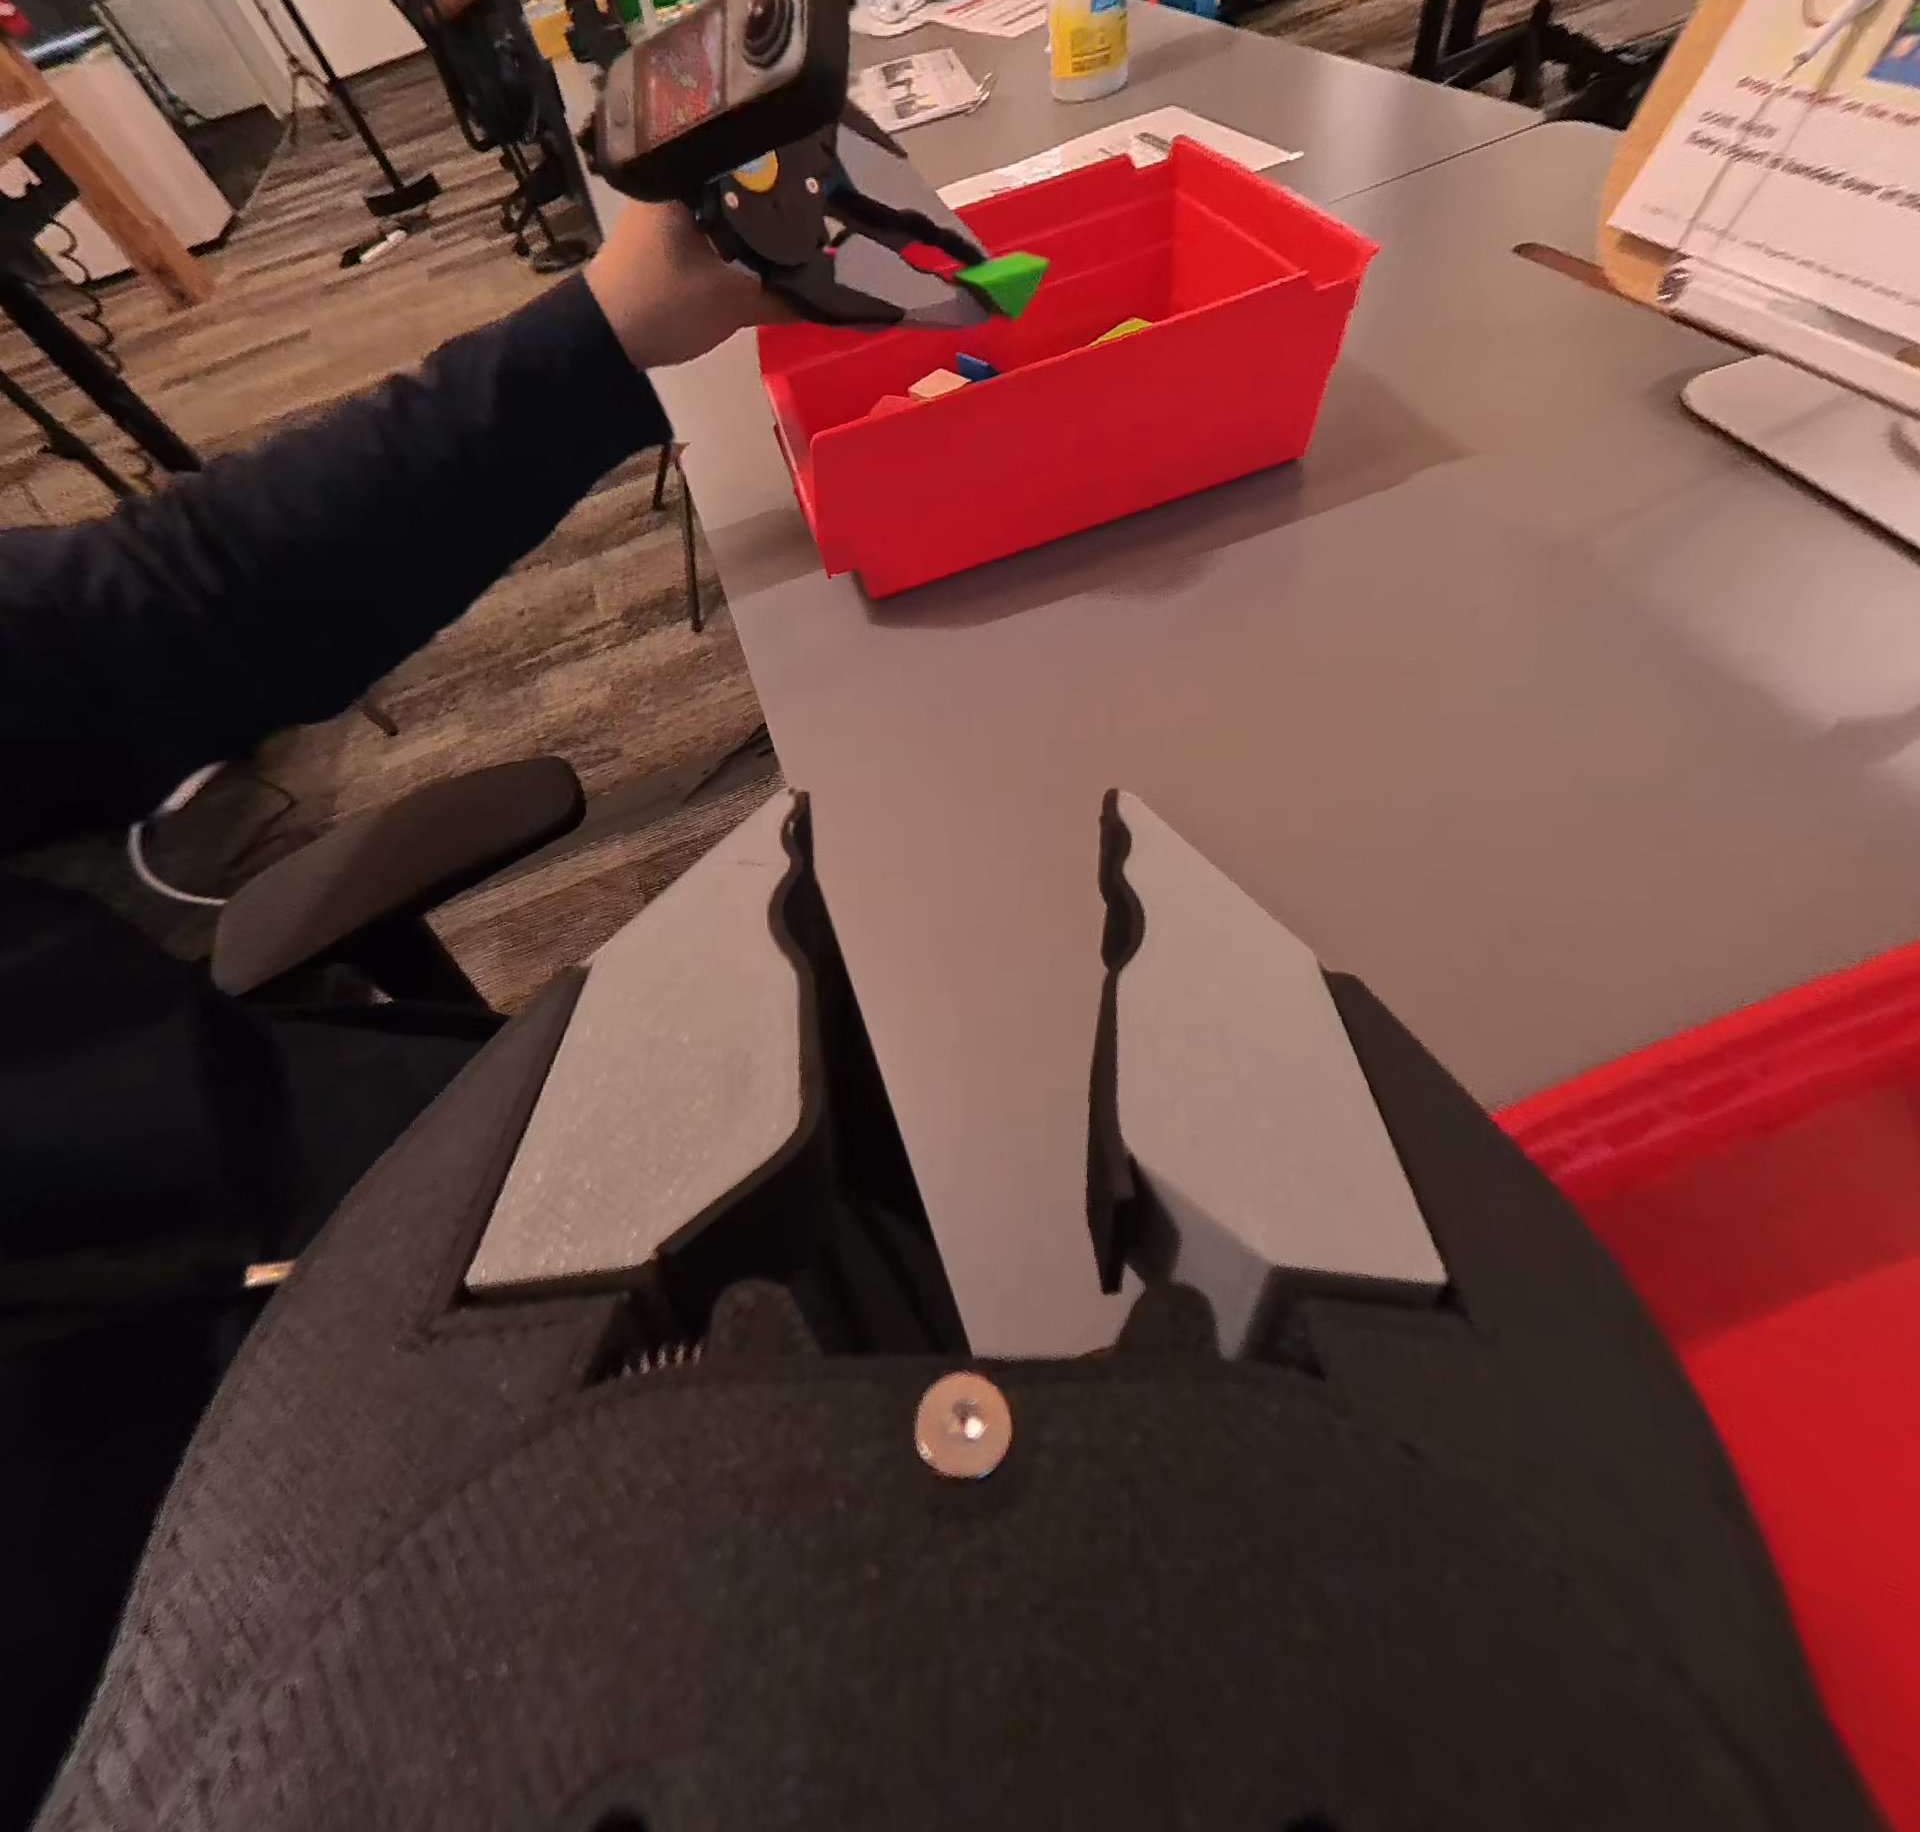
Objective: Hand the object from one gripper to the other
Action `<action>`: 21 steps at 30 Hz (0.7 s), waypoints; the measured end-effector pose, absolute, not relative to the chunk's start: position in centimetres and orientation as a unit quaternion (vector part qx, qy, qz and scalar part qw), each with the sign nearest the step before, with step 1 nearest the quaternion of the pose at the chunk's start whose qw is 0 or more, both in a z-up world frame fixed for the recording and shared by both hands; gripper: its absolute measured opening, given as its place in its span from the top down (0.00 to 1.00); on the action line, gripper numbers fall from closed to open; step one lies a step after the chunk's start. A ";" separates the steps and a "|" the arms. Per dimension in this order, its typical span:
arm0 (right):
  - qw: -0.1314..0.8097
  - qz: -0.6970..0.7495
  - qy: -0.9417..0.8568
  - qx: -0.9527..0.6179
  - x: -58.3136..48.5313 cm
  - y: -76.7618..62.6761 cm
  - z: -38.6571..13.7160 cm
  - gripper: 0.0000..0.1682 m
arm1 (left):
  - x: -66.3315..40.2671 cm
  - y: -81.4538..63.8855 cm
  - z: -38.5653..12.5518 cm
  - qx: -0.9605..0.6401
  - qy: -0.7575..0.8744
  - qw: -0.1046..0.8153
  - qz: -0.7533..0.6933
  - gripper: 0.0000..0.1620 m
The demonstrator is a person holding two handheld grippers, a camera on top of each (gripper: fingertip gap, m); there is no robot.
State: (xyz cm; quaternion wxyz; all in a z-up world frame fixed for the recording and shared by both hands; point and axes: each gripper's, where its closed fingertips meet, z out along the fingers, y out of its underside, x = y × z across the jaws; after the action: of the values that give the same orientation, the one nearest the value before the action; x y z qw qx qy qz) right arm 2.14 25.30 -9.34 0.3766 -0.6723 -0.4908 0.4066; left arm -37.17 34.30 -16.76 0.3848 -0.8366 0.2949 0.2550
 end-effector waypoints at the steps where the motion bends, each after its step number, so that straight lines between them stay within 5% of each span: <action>1: 0.370 0.412 -0.494 -0.670 1.6 25.0 -9.5 0.68 | -36.3 34.1 -16.2 -0.828 0.298 0.401 0.254 0.89; 21: 0.159 0.742 -0.374 -0.533 -5.6 20.9 -7.8 0.67 | -6.3 21.9 -8.2 -0.630 0.412 0.635 -0.176 0.89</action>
State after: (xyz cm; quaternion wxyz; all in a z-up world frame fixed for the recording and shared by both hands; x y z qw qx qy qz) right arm -5.59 20.93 -7.83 0.1591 -0.5333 -0.3742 0.7418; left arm -6.30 21.93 -8.22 0.6351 -0.6296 0.4116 -0.1756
